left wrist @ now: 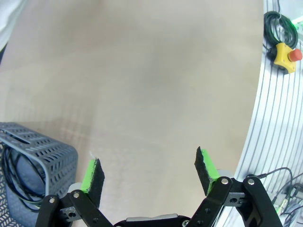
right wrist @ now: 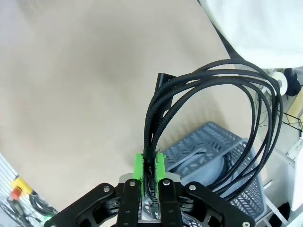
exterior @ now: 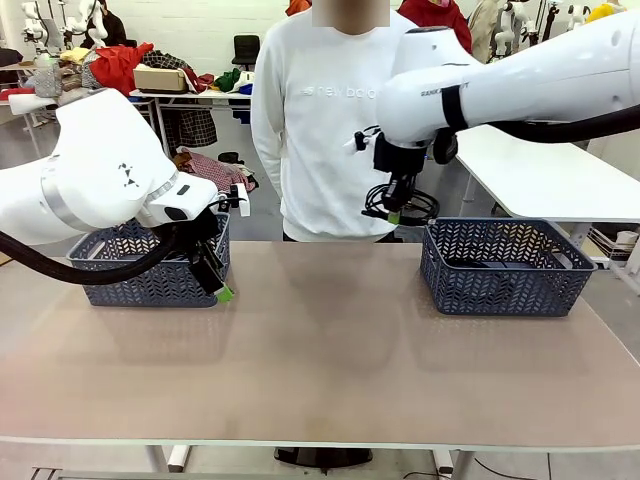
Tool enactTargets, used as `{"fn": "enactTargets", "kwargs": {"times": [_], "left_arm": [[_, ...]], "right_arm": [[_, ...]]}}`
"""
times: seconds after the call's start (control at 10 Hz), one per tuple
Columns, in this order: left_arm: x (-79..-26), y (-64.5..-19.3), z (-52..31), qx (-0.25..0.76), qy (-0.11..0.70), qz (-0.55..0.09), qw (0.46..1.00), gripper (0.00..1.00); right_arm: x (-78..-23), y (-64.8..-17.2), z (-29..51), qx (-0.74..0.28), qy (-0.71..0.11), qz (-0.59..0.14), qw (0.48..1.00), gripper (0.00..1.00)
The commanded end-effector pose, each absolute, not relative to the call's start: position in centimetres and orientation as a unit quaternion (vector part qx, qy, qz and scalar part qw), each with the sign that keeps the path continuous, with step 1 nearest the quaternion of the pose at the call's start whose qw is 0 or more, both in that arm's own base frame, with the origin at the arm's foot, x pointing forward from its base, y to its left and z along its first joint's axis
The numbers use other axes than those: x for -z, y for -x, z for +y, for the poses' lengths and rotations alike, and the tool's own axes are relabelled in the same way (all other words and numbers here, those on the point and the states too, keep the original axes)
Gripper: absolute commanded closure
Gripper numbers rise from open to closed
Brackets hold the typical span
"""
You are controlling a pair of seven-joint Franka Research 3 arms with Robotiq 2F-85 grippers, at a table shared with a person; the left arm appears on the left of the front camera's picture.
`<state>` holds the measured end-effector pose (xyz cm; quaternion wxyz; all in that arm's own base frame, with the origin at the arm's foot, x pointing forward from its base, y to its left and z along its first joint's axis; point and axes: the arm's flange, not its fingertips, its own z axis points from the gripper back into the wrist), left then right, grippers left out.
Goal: Organize the cables according to human instructions.
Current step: Pick up a bundle of cables and place it in the basket indicated by the human.
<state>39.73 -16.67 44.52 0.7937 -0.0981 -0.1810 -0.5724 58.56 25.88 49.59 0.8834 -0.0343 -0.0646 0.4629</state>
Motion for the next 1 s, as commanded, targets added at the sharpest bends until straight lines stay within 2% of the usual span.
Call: {"fn": "enactTargets", "kwargs": {"times": [0.0,0.3,0.9], "left_arm": [[-44.7,-39.8,-16.4,0.573,0.099,-0.178,0.794,0.0],[-44.7,-39.8,-16.4,0.573,0.099,-0.178,0.794,0.0],[-44.7,-39.8,-16.4,0.573,0.099,-0.178,0.794,0.0]], "right_arm": [[-49.8,-58.0,22.9,-0.499,0.036,-0.063,0.863,1.0],[-49.7,-58.9,20.2,-0.513,0.024,-0.06,0.856,1.0],[-49.9,-59.6,20.9,-0.507,0.037,-0.057,0.859,1.0]]}}
